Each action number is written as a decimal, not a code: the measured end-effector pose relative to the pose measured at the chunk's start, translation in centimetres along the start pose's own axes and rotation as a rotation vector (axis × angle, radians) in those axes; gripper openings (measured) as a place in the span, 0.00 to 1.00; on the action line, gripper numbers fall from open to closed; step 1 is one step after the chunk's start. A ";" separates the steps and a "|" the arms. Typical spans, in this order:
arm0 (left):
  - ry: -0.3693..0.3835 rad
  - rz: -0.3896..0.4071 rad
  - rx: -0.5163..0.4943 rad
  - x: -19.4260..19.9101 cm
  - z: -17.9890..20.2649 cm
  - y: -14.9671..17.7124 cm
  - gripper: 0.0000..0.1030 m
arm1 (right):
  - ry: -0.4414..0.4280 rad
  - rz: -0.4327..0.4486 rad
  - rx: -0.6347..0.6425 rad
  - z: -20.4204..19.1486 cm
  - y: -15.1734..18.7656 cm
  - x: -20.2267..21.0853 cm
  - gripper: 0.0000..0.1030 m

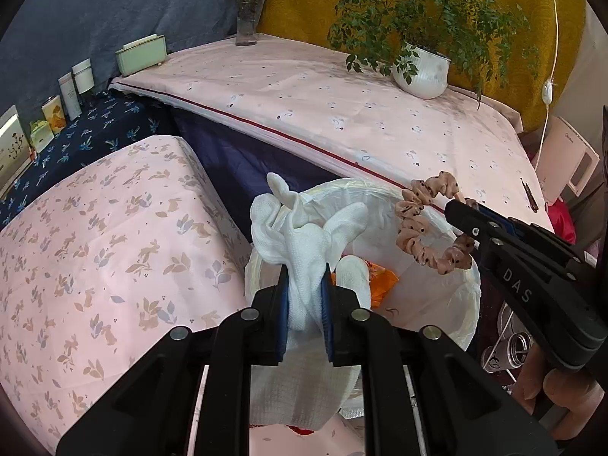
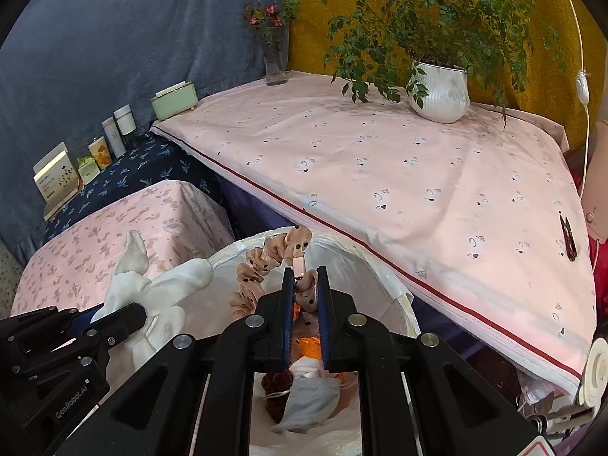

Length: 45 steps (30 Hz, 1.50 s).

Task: Collect trash

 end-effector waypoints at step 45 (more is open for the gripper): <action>-0.069 0.033 0.058 2.7 -3.5 2.7 0.64 | 0.016 -0.006 0.102 -2.6 2.5 3.3 0.55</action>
Point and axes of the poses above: each gripper's, at about its wrist camera, not at the fingertips, and x roughly against the way its jaws point, z to its right, y to its underside, the point moved 7 cm from there along -x, roughly the way its jaws point, and after that the axes turned 8 degrees about -z, right-handed, at the moved point
